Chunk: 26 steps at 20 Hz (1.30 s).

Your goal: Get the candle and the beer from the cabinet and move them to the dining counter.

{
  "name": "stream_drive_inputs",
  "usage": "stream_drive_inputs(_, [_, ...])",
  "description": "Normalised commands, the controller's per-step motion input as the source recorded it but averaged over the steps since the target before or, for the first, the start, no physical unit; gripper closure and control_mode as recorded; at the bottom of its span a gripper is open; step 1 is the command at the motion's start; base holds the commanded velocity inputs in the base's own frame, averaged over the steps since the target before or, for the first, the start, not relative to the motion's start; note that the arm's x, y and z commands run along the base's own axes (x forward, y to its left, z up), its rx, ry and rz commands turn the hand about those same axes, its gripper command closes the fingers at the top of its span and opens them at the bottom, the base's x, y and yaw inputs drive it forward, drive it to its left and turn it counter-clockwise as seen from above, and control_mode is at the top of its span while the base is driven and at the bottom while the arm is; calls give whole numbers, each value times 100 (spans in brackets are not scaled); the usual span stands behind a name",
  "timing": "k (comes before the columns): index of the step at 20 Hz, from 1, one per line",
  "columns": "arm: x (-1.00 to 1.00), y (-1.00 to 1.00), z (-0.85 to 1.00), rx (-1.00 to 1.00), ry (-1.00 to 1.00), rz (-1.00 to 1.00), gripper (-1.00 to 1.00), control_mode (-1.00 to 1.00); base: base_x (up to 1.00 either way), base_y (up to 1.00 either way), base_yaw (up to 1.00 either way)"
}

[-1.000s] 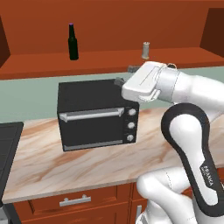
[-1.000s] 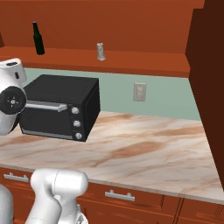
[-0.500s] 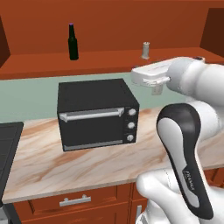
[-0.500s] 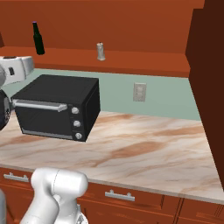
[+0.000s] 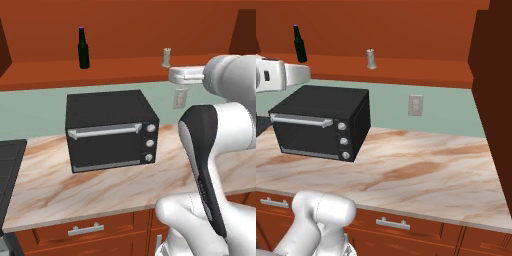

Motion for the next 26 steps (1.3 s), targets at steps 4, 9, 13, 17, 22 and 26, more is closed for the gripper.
stream_drive_inputs(4, [0, -53, 0, -1, 8, -15, -100, -100, 0, 0, 0])
stream_drive_inputs(9, [27, -19, -27, 5, 2, 9, -100, -100, 0, 0, 0])
stream_drive_inputs(13, [41, -2, -39, 6, 11, 17, -100, -100, 0, 0, 0])
stream_drive_inputs(17, [44, -10, -14, 2, 17, 3, -100, -100, 0, 0, 0])
stream_drive_inputs(22, [44, -22, -3, 0, 5, -1, -100, -100, 0, 0, 0])
stream_drive_inputs(26, [37, -31, 0, 0, 0, 0, -100, -100, 0, 0, 0])
